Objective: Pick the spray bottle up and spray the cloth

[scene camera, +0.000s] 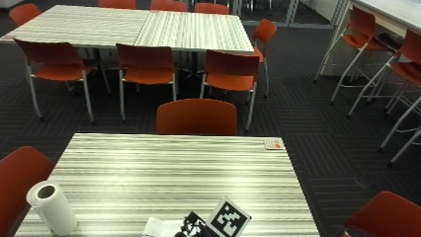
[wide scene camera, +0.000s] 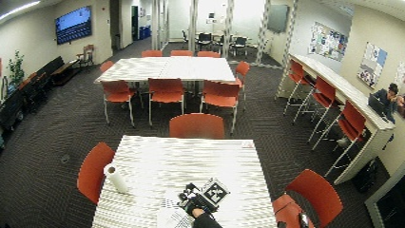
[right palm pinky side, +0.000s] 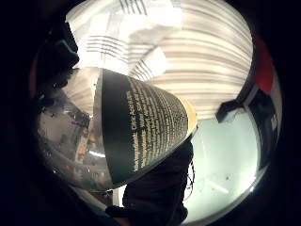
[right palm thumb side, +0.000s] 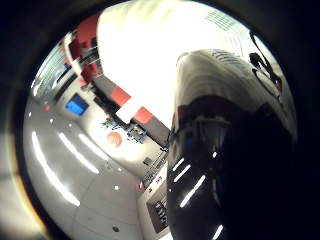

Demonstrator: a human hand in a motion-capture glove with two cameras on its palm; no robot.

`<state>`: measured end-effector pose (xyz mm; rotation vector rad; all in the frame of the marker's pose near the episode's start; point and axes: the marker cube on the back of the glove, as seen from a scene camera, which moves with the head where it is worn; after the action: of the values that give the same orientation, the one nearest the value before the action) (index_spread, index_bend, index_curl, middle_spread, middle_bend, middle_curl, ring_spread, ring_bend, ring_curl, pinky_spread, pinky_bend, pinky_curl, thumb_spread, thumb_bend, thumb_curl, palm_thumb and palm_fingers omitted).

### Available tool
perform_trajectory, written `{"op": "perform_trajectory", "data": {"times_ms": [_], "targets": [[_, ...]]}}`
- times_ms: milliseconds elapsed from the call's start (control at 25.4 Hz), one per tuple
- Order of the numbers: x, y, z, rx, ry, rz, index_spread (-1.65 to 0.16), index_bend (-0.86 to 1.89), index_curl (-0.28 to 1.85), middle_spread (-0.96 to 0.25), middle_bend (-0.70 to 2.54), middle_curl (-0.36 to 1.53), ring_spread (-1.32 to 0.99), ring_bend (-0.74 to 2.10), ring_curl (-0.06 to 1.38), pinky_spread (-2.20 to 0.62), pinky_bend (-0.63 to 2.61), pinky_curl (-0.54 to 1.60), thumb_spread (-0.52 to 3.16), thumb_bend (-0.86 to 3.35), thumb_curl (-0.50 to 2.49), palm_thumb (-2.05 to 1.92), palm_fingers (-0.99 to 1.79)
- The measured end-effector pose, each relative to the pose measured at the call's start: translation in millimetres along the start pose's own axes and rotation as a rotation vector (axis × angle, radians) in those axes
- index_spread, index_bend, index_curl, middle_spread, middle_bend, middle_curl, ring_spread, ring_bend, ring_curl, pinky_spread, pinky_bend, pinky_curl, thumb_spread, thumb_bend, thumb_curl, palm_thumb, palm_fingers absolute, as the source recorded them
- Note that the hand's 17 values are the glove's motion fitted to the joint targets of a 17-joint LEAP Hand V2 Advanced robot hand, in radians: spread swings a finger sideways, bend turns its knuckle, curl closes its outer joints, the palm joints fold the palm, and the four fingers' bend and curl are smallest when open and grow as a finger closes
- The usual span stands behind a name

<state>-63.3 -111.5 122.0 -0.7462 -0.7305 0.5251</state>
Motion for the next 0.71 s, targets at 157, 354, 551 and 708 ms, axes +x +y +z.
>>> {"op": "perform_trajectory", "data": {"times_ms": [157, 354, 551, 708], "targets": [[25.4, -11.3, 16.8, -0.137, 0.071, 0.237, -0.17, 0.47, 0.55, -0.03, 0.56, 0.51, -0.12, 0.4, 0.44, 0.07, 0.15, 0.17, 0.91, -0.02, 0.62, 1.0, 1.03], [54.3, -28.4, 31.2, -0.132, 0.139, 0.263, -0.17, 0.44, 0.55, -0.04, 0.54, 0.51, -0.11, 0.38, 0.44, 0.08, 0.16, 0.19, 0.88, -0.02, 0.63, 0.99, 1.07], [57.7, -13.3, 38.8, -0.298, 0.113, 0.281, -0.17, 0.44, 0.56, -0.04, 0.53, 0.52, -0.11, 0.38, 0.45, 0.07, 0.14, 0.2, 0.86, -0.02, 0.64, 0.99, 1.07], [53.0, -5.9, 36.0, -0.309, 0.098, 0.29, -0.17, 0.43, 0.56, -0.04, 0.52, 0.52, -0.1, 0.37, 0.45, 0.07, 0.13, 0.21, 0.85, -0.02, 0.65, 0.99, 1.08]]}}
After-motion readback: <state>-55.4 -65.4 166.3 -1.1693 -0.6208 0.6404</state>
